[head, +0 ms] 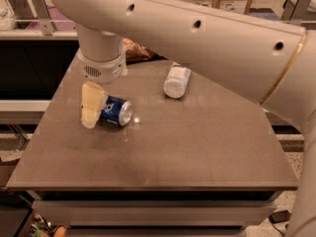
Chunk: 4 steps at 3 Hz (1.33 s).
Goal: Place pepsi can upright
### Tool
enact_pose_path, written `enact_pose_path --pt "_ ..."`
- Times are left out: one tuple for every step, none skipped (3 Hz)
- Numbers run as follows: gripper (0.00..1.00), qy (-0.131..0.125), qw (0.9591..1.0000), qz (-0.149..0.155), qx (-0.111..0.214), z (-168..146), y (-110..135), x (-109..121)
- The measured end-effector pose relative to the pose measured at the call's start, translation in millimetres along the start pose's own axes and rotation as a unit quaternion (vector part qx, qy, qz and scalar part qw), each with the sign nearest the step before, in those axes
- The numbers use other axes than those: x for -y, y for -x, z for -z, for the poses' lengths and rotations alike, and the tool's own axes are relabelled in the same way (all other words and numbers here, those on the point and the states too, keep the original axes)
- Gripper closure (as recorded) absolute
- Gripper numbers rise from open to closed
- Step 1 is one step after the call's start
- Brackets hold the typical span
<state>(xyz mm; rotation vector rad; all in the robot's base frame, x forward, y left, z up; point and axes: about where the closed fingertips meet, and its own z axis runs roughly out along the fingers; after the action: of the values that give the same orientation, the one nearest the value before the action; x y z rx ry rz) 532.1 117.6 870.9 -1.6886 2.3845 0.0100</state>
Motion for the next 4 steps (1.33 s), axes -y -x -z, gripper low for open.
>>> enact_pose_path --pt "0.0 0.011 0.9999 0.003 -0.009 -15.0 8.4 -4.1" --pt "0.18 0.014 0.9998 -0.004 -0.013 -22.0 6.6 -3.4" --pt "0.42 0.013 0.9997 -0.01 -0.017 -26.1 3.3 0.1" --pt "0.64 0.014 0.9996 -0.012 -0.021 -27.9 3.6 3.7"
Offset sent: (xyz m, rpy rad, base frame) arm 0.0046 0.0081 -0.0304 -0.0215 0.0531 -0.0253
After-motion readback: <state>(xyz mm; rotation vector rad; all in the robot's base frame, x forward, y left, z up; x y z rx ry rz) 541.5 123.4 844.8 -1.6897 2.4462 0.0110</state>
